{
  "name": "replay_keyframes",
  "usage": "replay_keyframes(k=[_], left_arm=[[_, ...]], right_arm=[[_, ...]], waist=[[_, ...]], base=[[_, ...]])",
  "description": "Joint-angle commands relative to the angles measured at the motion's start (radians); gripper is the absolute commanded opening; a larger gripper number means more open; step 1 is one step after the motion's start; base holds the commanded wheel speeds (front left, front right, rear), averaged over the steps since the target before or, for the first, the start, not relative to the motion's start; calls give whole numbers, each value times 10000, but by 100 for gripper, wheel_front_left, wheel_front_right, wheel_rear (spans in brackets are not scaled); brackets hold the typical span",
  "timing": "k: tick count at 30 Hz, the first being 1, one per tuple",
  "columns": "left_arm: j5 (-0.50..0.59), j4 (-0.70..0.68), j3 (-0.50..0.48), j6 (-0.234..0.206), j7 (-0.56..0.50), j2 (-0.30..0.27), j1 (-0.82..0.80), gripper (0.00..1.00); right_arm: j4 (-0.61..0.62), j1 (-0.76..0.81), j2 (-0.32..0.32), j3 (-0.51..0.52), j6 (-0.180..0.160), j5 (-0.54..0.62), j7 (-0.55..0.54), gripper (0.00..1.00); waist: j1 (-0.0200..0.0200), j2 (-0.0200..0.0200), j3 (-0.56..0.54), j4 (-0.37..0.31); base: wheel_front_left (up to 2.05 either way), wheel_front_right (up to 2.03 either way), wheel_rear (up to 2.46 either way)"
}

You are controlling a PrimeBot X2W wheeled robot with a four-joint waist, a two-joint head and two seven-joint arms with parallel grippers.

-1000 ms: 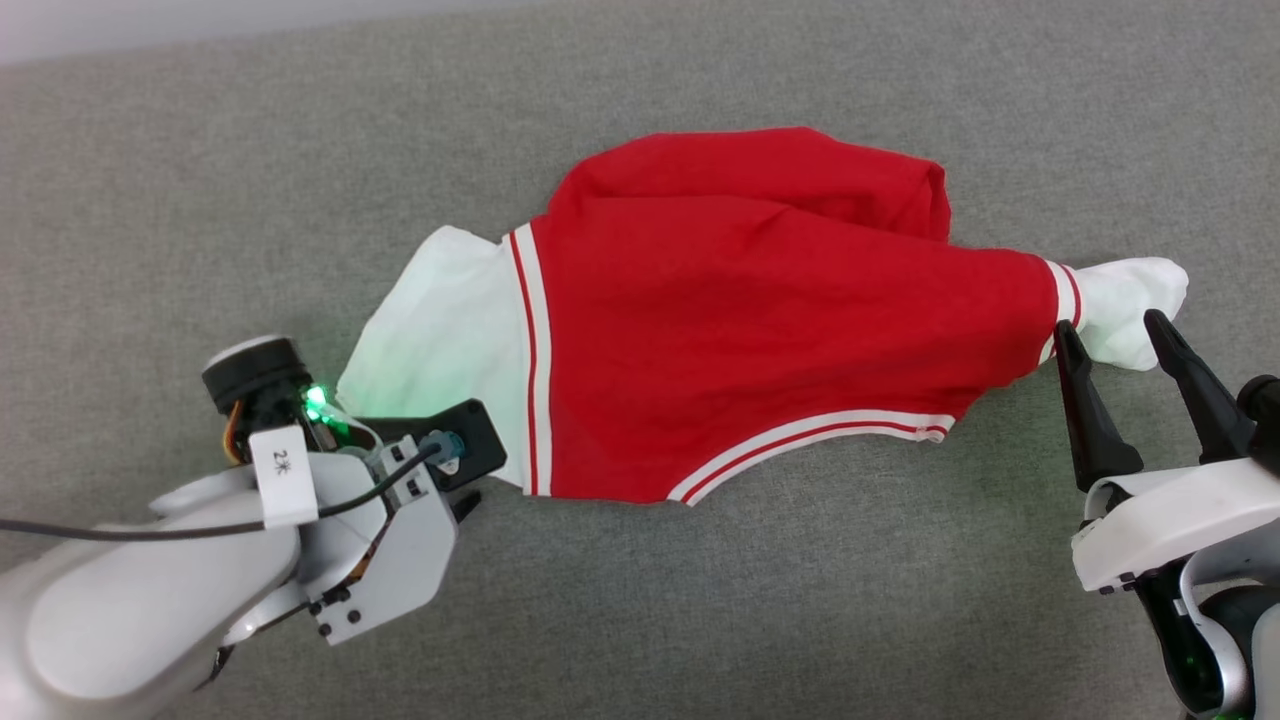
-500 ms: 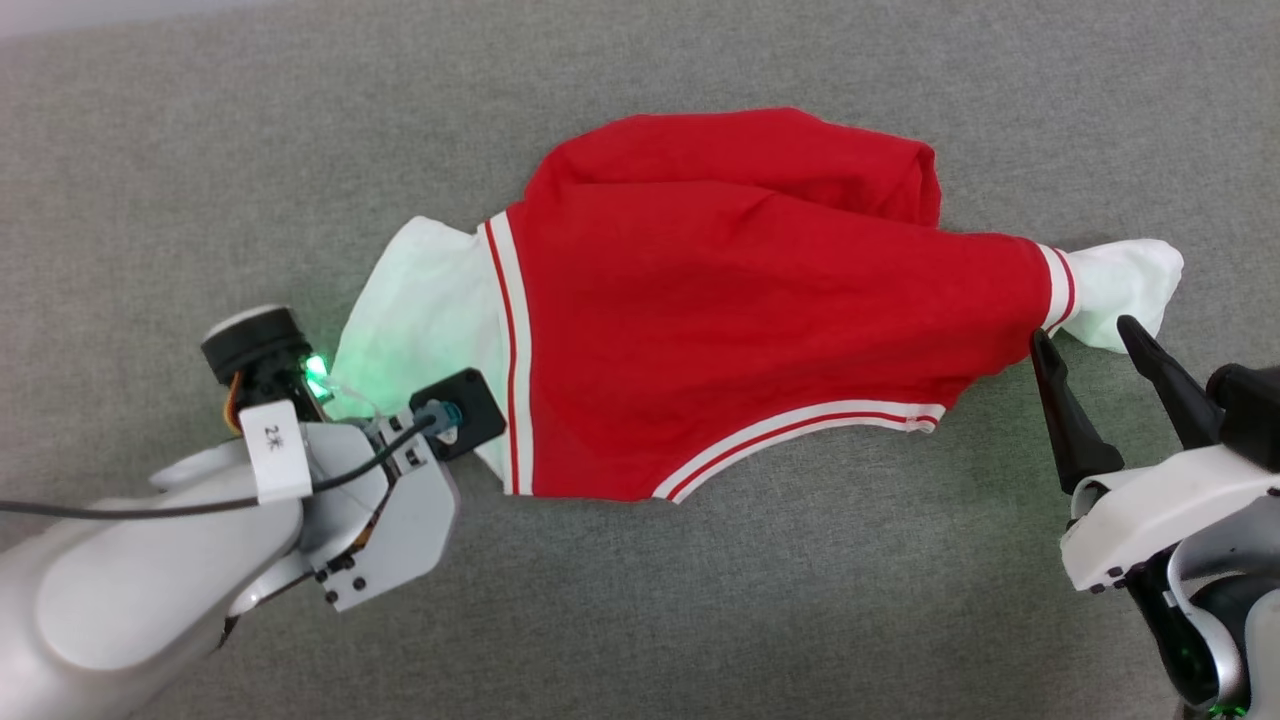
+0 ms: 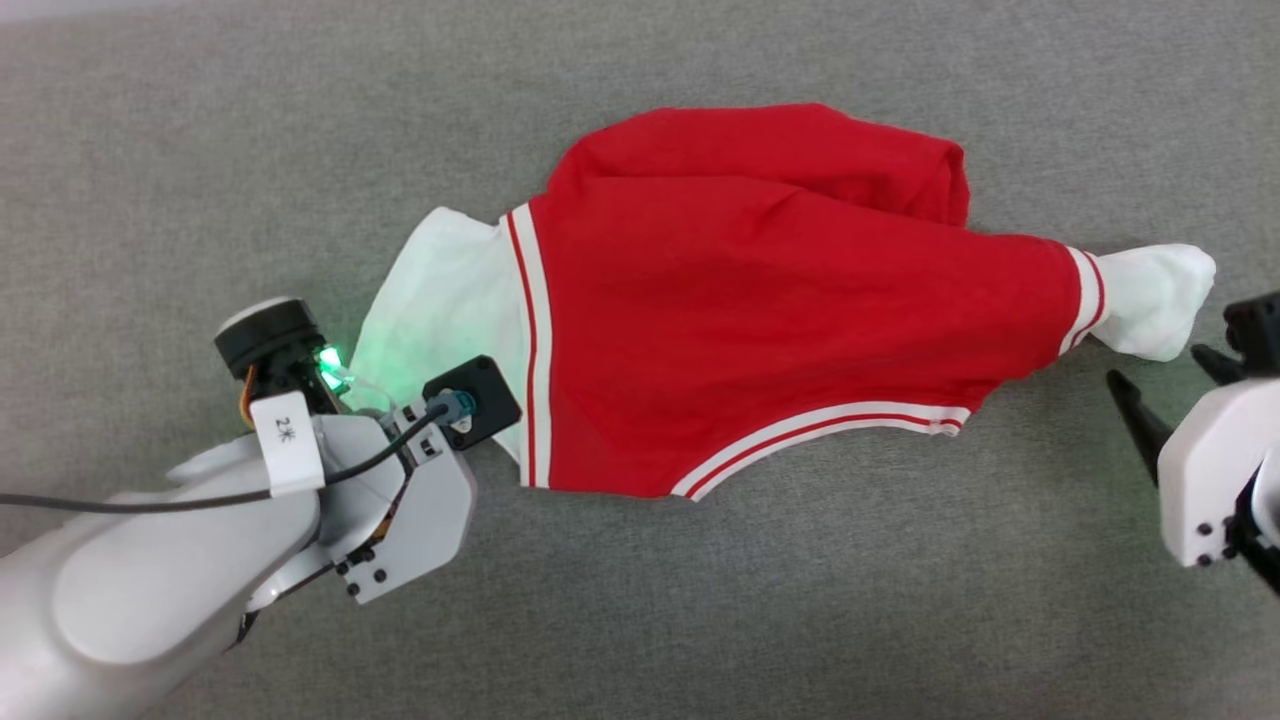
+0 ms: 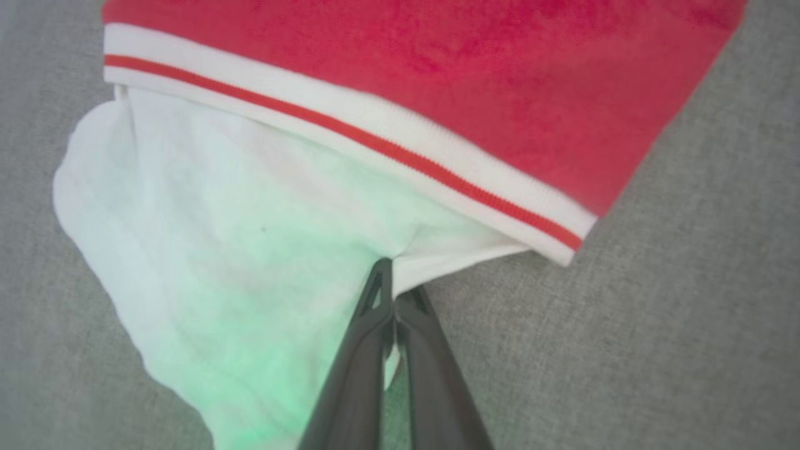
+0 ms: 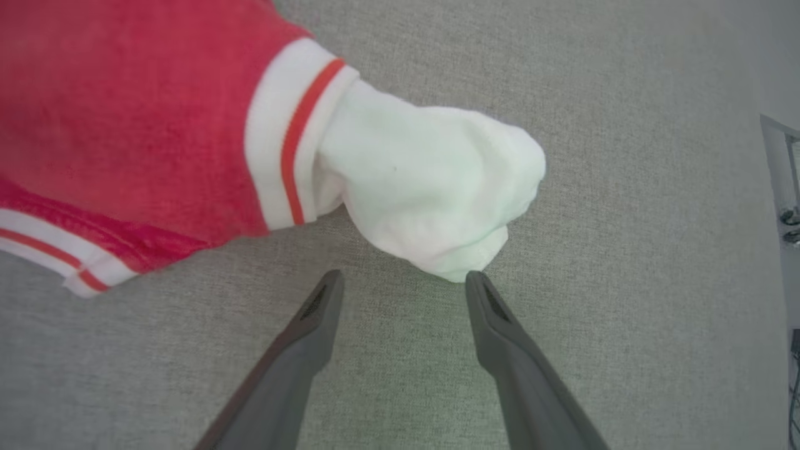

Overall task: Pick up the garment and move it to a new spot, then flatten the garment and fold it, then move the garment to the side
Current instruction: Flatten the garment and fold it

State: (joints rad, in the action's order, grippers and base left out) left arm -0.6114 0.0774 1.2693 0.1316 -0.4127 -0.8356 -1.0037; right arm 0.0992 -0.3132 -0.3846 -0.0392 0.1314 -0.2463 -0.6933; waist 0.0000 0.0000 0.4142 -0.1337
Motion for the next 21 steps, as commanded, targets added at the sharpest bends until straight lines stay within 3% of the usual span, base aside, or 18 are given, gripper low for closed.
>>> replay_keyframes(k=[1,9,16,17,18,20,21], left_arm=[[-20,145,215,-25,-98,57,243,0],[15,-41,231,-16,-214,207,191,0],[-37,68,252,-15,-82,406,139,0],[-55,88,256,-15,-80,427,166,0],[-88,101,261,-15,-63,445,193,0],[-195,148,264,-15,23,480,157,0],[-248,177,264,-15,69,488,127,0]], right_arm=[[-95,-262,-183,-152,-15,-194,-290,100],[-940,-1429,-1168,-1271,-15,-749,-1193,100],[-1851,-2009,-1526,-2024,-15,-939,-973,100],[-1978,-2026,-1525,-2069,-15,-924,-917,93],[-2126,-2032,-1502,-2070,-15,-909,-899,49],[-2339,-2047,-1500,-2152,-15,-909,-887,0],[-2407,-2063,-1503,-2166,-15,-918,-868,0]], waist=[[0,0,62,86],[0,0,274,388],[0,0,457,582],[0,0,465,594],[0,0,471,601],[0,0,473,627],[0,0,470,638]], base=[[0,0,0],[0,0,0],[0,0,0],[0,0,0],[0,0,0],[0,0,0],[0,0,0]])
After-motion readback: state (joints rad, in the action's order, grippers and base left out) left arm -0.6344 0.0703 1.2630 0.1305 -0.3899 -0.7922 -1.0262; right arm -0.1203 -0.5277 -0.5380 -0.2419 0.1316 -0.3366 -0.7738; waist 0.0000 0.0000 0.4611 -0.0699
